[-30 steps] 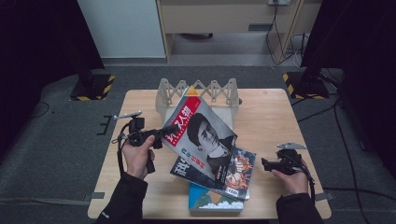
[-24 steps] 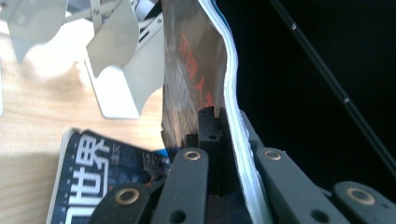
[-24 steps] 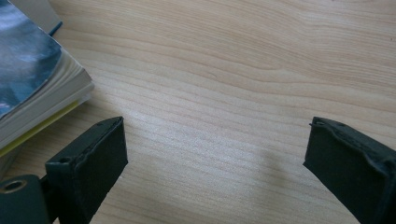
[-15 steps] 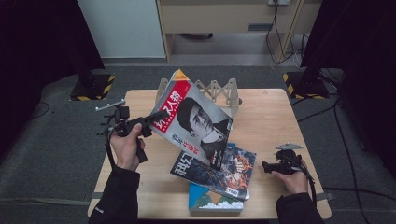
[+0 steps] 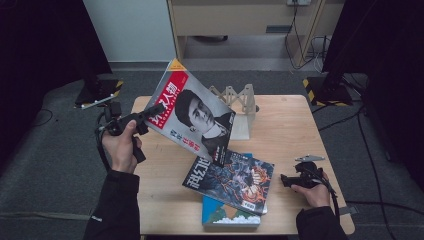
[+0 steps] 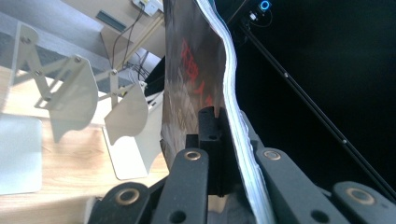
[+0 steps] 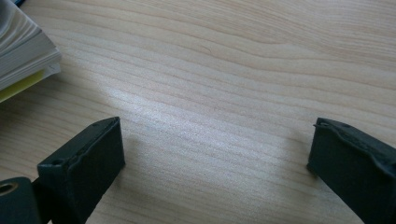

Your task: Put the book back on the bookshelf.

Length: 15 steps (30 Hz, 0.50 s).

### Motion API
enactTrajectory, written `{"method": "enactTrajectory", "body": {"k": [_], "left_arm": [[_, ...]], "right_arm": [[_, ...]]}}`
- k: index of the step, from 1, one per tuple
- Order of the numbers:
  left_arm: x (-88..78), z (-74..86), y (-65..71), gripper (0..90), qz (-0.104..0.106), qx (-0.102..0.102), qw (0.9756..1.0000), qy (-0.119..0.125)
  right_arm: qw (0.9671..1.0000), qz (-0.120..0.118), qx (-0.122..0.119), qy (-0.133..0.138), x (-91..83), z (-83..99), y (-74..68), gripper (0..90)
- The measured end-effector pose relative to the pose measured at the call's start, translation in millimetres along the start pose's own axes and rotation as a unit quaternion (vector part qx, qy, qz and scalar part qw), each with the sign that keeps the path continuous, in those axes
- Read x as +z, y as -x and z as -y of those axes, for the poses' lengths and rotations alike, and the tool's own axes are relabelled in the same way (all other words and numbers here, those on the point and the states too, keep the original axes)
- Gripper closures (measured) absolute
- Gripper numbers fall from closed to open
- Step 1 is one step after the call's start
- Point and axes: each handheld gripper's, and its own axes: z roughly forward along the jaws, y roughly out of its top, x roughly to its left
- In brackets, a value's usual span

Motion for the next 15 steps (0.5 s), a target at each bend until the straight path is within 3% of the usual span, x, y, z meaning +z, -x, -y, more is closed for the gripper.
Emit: {"method": "enactTrajectory", "body": {"k": [7,15], "left_arm": [[-20.0,-8.7,-3.7,85.8,-0.012,0.008,0.9999,0.01],[-43.2,-15.3,-15.8,85.7,-0.04,0.011,0.9989,0.019]], "right_arm": [[1.0,0.0,0.002,0.006,0.8,1.7,1.2,2.3],[0.9999,-0.001,0.001,0.011,1.2,2.7,1.3,2.0]]}}
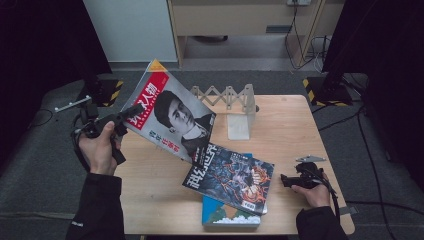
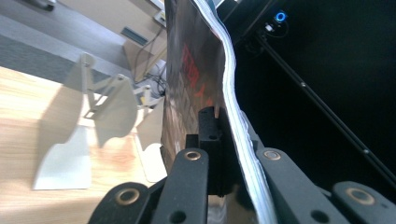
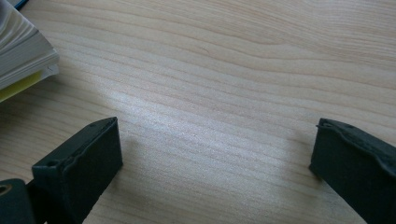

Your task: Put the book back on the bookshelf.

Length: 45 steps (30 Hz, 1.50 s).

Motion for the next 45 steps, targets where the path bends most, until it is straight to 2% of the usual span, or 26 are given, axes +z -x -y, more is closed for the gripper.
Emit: {"method": "enactTrajectory", "body": {"k": [9,17,22,29,35,39,45], "left_arm": [[-12.6,-10.2,-13.1,85.8,-0.04,0.012,0.999,0.018],[-10.7,-19.6,-22.2,85.8,-0.076,0.019,0.9967,0.021],[1.9,-24.6,-21.5,85.8,-0.099,0.044,0.994,0.016],[24.1,-30.8,-21.2,85.8,-0.117,0.061,0.9912,0.014],[41.4,-35.0,-18.0,85.8,-0.137,0.085,0.9868,0.009],[52.4,-35.7,-16.5,85.9,-0.147,0.097,0.9844,0.006],[65.0,-35.8,-15.5,85.9,-0.15,0.107,0.9827,0.006]], "right_arm": [[1.0,-0.001,-0.002,0.01,1.0,1.3,-0.4,1.6],[0.9999,-0.002,-0.003,0.011,1.1,1.7,-0.2,1.2],[0.9999,-0.002,-0.003,0.013,1.4,1.8,-0.2,1.1],[0.9999,-0.003,-0.004,0.015,1.7,1.9,-0.3,1.1],[0.9998,-0.002,-0.006,0.018,2.0,2.1,-0.5,1.2],[0.9998,-0.003,-0.007,0.017,1.9,2.0,-0.4,1.2],[0.9998,-0.004,-0.005,0.017,2.0,1.9,-1.0,1.2]]}}
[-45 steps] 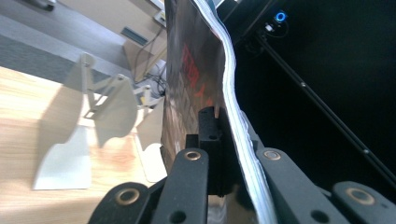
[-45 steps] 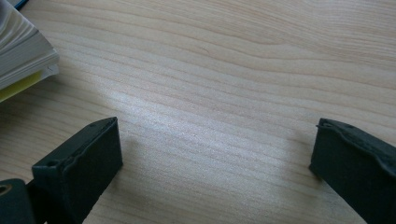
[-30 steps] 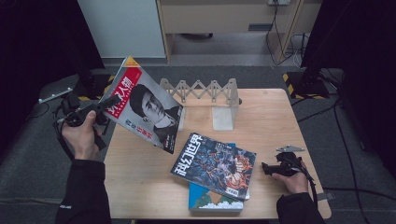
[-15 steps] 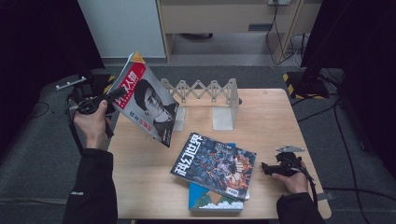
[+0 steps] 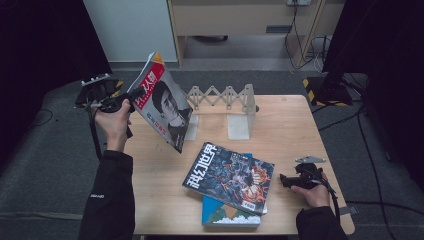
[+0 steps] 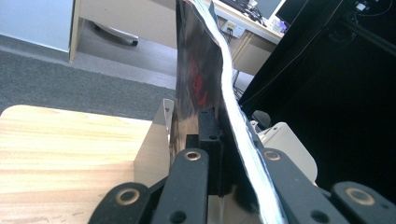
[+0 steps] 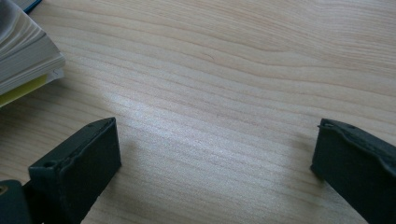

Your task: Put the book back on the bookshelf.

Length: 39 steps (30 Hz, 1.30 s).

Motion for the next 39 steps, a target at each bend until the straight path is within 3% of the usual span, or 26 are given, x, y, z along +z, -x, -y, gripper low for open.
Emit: {"method": "enactTrajectory", "body": {"k": [5,8,14,21,32,39], "left_arm": [[7.2,1.4,5.9,85.9,-0.017,0.022,0.9996,-0.001],[9.9,3.5,11.2,85.9,-0.032,0.045,0.9985,0.001],[13.6,7.7,16.9,86.0,-0.049,0.067,0.9964,0.016],[22.8,16.8,27.9,86.0,-0.073,0.106,0.9914,0.021],[40.2,32.1,35.7,86.0,-0.087,0.132,0.9872,0.023],[44.0,38.3,32.0,85.9,-0.085,0.126,0.9881,0.018]], "right_arm": [[1.0,0.001,0.002,0.001,0.1,0.0,-0.2,1.2],[1.0,0.0,0.002,0.0,0.0,-0.1,-0.2,1.1],[1.0,-0.001,0.002,0.0,0.1,-0.1,-0.4,1.1],[1.0,-0.002,0.001,0.001,0.3,-0.1,-0.6,1.1],[1.0,-0.002,-0.002,0.003,0.6,-0.1,-0.1,1.1],[1.0,-0.002,-0.001,0.003,0.6,0.0,-0.3,1.1]]}}
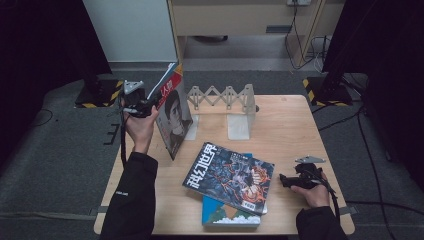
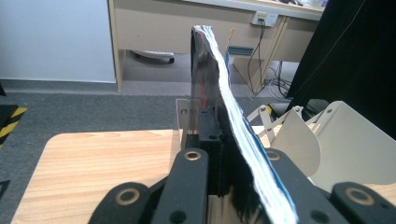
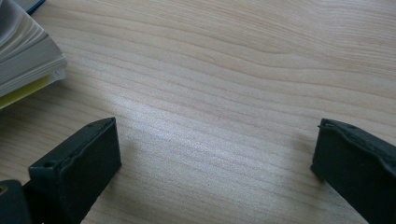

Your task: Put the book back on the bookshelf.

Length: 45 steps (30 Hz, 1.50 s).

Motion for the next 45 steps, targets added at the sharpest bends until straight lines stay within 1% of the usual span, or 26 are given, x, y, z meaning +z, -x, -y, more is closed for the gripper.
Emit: {"method": "enactTrajectory", "body": {"k": [2,5,7,10,12,14,17,18,19,23,24,25,26,27,28,30,32,33,35,36,39,40,42,43,44,45], "left_arm": [[-1.3,1.0,-1.9,85.9,0.004,-0.003,1.0,0.0],[-2.5,1.7,-2.6,85.8,0.005,0.0,1.0,-0.003],[-5.1,3.4,-3.5,85.6,0.014,-0.001,0.9999,-0.008],[-9.1,5.6,-4.9,85.3,0.025,-0.004,0.9995,-0.021],[-11.7,7.2,-5.6,85.0,0.029,-0.001,0.9991,-0.032],[-14.2,9.6,-6.7,84.9,0.03,0.003,0.9988,-0.039],[-17.2,11.8,-9.9,84.5,0.037,0.004,0.9982,-0.047],[-17.2,11.8,-9.9,84.3,0.037,0.004,0.9982,-0.047],[-18.3,11.5,-11.3,84.3,0.042,0.003,0.9976,-0.056],[-20.1,7.7,-13.2,82.9,0.048,0.009,0.9959,-0.076],[-20.1,7.7,-13.2,83.0,0.048,0.009,0.9959,-0.076],[-20.5,6.8,-13.5,83.0,0.045,0.013,0.9956,-0.081],[-20.2,5.7,-14.5,82.5,0.051,0.011,0.9946,-0.09],[-20.2,4.9,-15.4,81.2,0.056,0.006,0.9942,-0.091],[-19.7,4.4,-16.1,80.1,0.056,0.003,0.9942,-0.092],[-16.3,2.2,-17.1,77.9,0.057,-0.001,0.9929,-0.104],[-9.0,-1.4,-18.5,75.4,0.057,-0.008,0.9913,-0.118],[-9.0,-1.4,-18.5,75.2,0.057,-0.008,0.9913,-0.118],[-3.0,-4.4,-20.4,74.8,0.06,-0.019,0.9903,-0.124],[2.8,-7.2,-22.4,74.9,0.061,-0.03,0.989,-0.131],[9.1,-10.2,-23.9,77.4,0.058,-0.039,0.9876,-0.14],[10.1,-10.9,-23.4,78.9,0.056,-0.04,0.9877,-0.141],[10.4,-10.8,-21.6,83.7,0.045,-0.034,0.9889,-0.138],[10.2,-10.6,-20.2,84.6,0.042,-0.036,0.9892,-0.136],[9.9,-10.5,-18.7,85.0,0.036,-0.032,0.9898,-0.134],[9.7,-10.3,-16.4,85.5,0.026,-0.026,0.991,-0.128]], "right_arm": [[1.0,0.0,0.0,0.0,0.0,0.0,0.0,1.2],[1.0,0.0,0.0,0.0,0.0,0.0,-0.1,1.2],[1.0,0.001,-0.001,0.0,0.0,0.0,-0.2,1.3],[1.0,0.001,-0.001,0.0,-0.1,0.0,-0.2,1.3],[1.0,0.0,-0.001,-0.001,-0.3,0.0,-0.2,1.3],[1.0,0.002,-0.001,0.001,0.0,0.2,-0.5,1.4],[1.0,0.002,0.0,0.001,-0.1,0.1,-0.6,1.4],[1.0,0.002,0.0,0.001,-0.1,0.1,-0.6,1.4],[1.0,0.001,-0.001,0.0,-0.3,0.1,-0.5,1.4],[1.0,0.003,-0.001,0.001,0.0,0.2,-0.5,1.4],[1.0,0.003,-0.001,0.001,0.0,0.2,-0.5,1.4],[1.0,0.002,-0.001,0.0,-0.3,0.1,-0.5,1.5],[1.0,0.002,-0.001,0.0,-0.3,0.1,-0.5,1.5],[1.0,0.002,-0.001,0.0,-0.4,0.1,-0.6,1.5],[1.0,0.002,-0.001,0.0,-0.3,0.1,-0.6,1.4],[1.0,0.002,-0.001,0.0,-0.3,0.2,-0.6,1.4],[1.0,0.002,-0.001,0.0,-0.3,0.2,-0.6,1.5],[1.0,0.002,-0.001,0.0,-0.3,0.2,-0.6,1.5],[1.0,0.001,-0.001,0.0,-0.3,0.2,-0.6,1.4],[1.0,0.001,-0.001,0.0,-0.3,0.2,-0.7,1.4],[1.0,0.001,-0.001,0.0,-0.2,0.2,-0.5,1.4],[1.0,0.0,-0.001,0.0,-0.2,0.2,-0.5,1.4],[1.0,0.0,-0.001,0.0,-0.2,0.2,-0.6,1.4],[1.0,0.0,-0.001,0.0,-0.3,0.2,-0.6,1.4],[1.0,0.0,-0.002,0.0,-0.3,0.2,-0.6,1.5],[1.0,0.0,-0.002,0.001,-0.3,0.2,-0.7,1.5]]}}
